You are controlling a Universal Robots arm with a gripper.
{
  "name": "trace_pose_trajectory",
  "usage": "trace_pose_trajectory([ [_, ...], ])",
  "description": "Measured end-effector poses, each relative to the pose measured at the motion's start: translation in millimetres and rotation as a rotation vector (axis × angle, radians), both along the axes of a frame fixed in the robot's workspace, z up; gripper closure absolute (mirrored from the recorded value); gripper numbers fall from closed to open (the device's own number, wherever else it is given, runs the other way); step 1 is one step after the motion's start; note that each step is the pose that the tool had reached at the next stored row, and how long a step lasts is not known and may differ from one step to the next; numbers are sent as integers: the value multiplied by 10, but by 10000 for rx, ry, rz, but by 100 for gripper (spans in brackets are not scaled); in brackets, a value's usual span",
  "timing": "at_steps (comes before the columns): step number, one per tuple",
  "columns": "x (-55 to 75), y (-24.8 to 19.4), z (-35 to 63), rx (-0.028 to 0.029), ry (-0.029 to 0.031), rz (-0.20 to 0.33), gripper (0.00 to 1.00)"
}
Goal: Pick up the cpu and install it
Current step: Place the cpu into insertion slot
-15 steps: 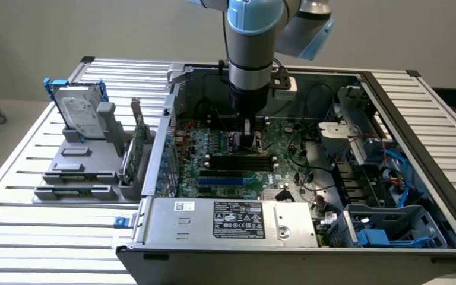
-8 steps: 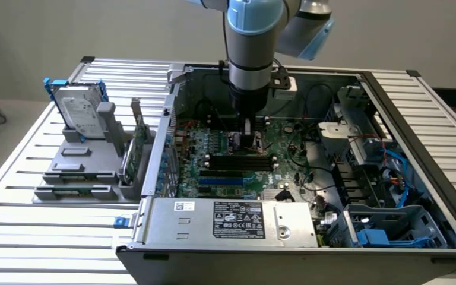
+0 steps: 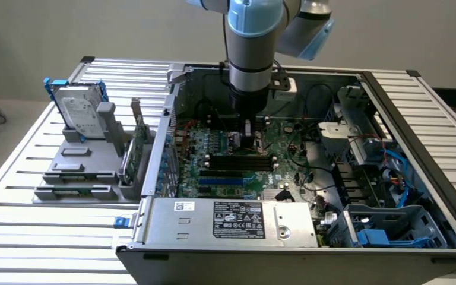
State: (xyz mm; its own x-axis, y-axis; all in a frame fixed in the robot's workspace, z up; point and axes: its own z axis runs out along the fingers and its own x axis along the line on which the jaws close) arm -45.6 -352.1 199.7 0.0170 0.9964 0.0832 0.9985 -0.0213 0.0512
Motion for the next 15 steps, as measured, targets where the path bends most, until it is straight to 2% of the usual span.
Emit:
trace_pose_trajectory([
  [15,9,17,-33,-12,-1,21,45],
])
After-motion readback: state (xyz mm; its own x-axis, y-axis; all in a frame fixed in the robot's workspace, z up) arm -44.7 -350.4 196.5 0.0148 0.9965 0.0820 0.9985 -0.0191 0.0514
